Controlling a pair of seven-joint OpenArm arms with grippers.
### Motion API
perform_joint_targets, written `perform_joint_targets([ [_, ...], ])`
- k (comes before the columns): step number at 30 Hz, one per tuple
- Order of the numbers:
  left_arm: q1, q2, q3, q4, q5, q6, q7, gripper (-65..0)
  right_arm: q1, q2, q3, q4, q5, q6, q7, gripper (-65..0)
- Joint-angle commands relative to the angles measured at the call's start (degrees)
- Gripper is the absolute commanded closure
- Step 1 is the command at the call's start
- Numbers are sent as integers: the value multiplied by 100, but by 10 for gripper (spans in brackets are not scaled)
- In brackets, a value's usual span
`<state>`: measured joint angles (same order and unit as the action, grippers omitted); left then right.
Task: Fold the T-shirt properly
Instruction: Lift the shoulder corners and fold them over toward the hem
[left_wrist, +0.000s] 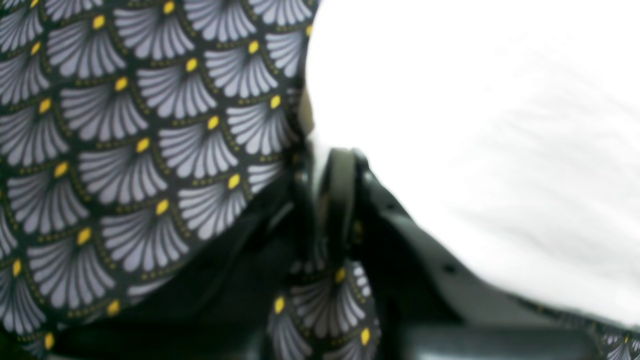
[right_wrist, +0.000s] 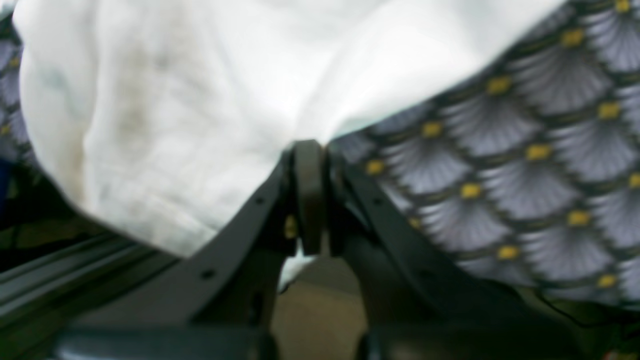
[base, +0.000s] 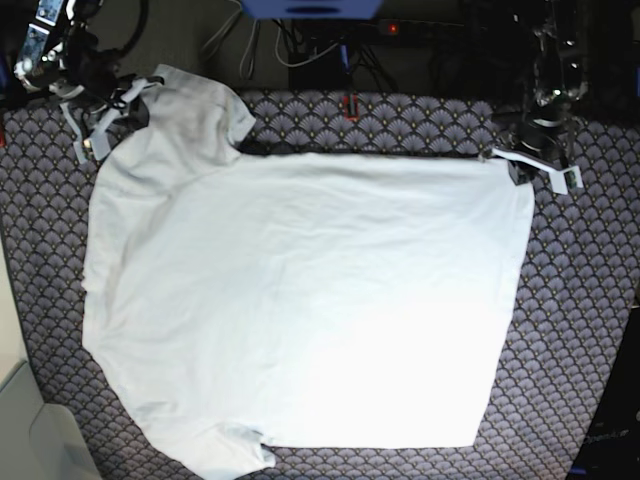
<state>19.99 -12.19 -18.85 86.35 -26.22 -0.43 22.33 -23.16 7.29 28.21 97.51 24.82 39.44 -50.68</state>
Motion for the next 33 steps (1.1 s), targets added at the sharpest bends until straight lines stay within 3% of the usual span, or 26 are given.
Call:
perform_joint_targets([
  [1, 10, -43, -27, 91, 6, 21, -39, -6, 43, 75, 58, 169, 81, 56, 52, 0],
  [13, -25, -43, -27, 917, 6, 73, 5, -6, 377, 216, 23, 846, 81, 56, 43, 0],
  [21, -852, -25, -62, 1040, 6, 73, 1200, -6, 958, 410, 15, 811, 81, 56, -1, 0],
  [27, -1388, 115, -71, 1014, 50, 73, 1288, -6, 1766, 612, -179, 600, 72, 56, -467, 0],
  [33, -1854, 115, -62, 442, 15, 73, 1288, -6, 2470, 867, -548, -6, 72, 56, -458, 0],
])
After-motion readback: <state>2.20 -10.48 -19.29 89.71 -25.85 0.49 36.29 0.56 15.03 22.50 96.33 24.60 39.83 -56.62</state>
